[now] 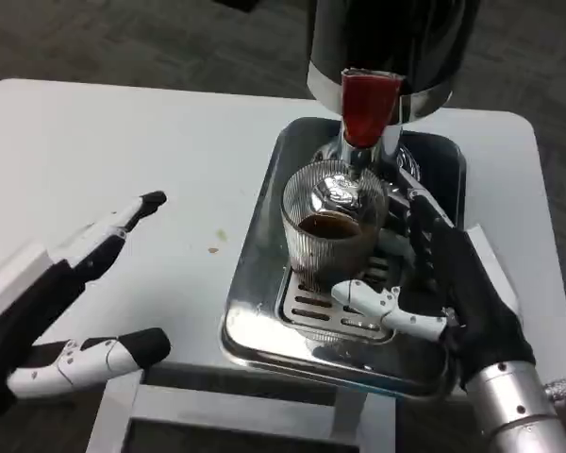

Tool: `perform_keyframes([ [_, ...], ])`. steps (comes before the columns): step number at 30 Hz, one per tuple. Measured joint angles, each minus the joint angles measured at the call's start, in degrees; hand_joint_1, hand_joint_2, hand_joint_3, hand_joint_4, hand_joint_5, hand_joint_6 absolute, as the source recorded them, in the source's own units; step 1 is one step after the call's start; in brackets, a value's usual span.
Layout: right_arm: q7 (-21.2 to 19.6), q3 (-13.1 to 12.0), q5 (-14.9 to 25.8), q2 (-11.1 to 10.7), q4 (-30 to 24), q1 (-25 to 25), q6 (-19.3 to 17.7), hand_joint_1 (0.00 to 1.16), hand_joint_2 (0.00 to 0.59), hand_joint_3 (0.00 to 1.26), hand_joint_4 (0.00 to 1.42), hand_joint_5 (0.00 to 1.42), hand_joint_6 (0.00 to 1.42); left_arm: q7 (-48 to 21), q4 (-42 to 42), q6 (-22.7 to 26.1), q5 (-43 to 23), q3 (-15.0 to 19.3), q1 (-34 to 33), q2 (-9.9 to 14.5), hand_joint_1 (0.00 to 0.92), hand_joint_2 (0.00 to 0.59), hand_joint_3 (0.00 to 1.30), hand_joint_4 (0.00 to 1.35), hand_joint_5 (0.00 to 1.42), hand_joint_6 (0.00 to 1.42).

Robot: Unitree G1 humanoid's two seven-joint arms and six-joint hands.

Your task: Grasp the cup under the faucet to collect the drink, then remove the cup.

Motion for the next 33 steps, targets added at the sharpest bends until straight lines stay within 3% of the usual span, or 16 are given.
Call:
perform_keyframes([
  [12,-2.58,2.18,-5.14,0.31,3.57,-3.55,-0.68,0.82,0.142,0.07,0.18,0.2,0.25,-0.03,-0.01,0.0,-0.1,1.4,1.4,0.0,0.0,0.028,0.0,0.0,0.0,0.0],
  [24,-4.81,2.8,-6.86,2.1,5.57,-6.08,1.06,0.79,0.143,0.06,0.17,0.2,0.23,-0.03,-0.56,0.0,-0.11,1.51,2.1,0.0,0.0,0.033,0.0,0.0,0.0,0.0],
  [33,-6.24,3.88,-7.79,2.96,6.21,-6.92,2.61,0.78,0.142,0.08,0.27,0.3,0.29,-0.03,-0.74,0.0,-0.13,1.83,3.0,0.0,0.0,0.033,0.0,0.0,0.0,0.0],
])
